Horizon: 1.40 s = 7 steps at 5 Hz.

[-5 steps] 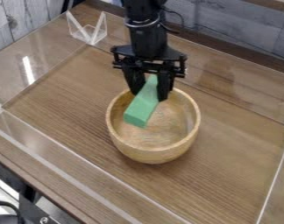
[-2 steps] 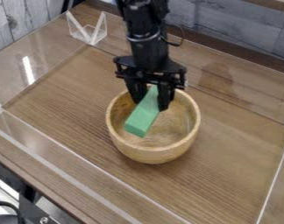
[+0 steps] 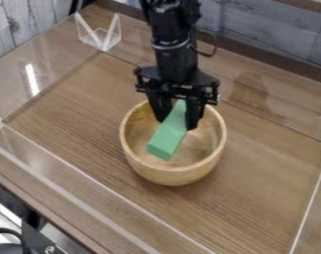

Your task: Move green object from inside the wooden bowl to the table next to it

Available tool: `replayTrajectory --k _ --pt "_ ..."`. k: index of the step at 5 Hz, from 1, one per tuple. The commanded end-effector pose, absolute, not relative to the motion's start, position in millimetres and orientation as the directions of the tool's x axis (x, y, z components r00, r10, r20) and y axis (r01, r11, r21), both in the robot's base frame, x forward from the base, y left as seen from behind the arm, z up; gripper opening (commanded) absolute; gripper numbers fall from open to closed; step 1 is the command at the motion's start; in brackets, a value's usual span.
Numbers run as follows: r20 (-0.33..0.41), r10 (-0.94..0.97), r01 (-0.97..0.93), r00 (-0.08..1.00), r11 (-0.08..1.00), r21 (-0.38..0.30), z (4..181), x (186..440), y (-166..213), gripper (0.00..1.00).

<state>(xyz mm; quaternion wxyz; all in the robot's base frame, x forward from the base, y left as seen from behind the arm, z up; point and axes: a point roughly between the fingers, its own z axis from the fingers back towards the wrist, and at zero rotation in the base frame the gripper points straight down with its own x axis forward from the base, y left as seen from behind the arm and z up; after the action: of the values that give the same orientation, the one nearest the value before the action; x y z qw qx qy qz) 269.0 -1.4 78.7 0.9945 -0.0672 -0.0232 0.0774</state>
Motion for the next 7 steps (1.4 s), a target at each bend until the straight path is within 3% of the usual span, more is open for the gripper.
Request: replayTrajectory --k 1,2,5,7 --pt "0.097 0.177 -0.162 0.979 0.977 -0.140 97.1 269 -3 0.00" --pt "0.095 0.198 -0.183 0.976 0.973 -0.142 99.7 261 -5 0.00" --pt "0.108 0.333 -0.308 0.937 0.930 -0.201 154.0 253 20 0.00" --pt "0.121 0.268 -0.240 0.956 0.948 -0.209 166.8 258 38 0.00"
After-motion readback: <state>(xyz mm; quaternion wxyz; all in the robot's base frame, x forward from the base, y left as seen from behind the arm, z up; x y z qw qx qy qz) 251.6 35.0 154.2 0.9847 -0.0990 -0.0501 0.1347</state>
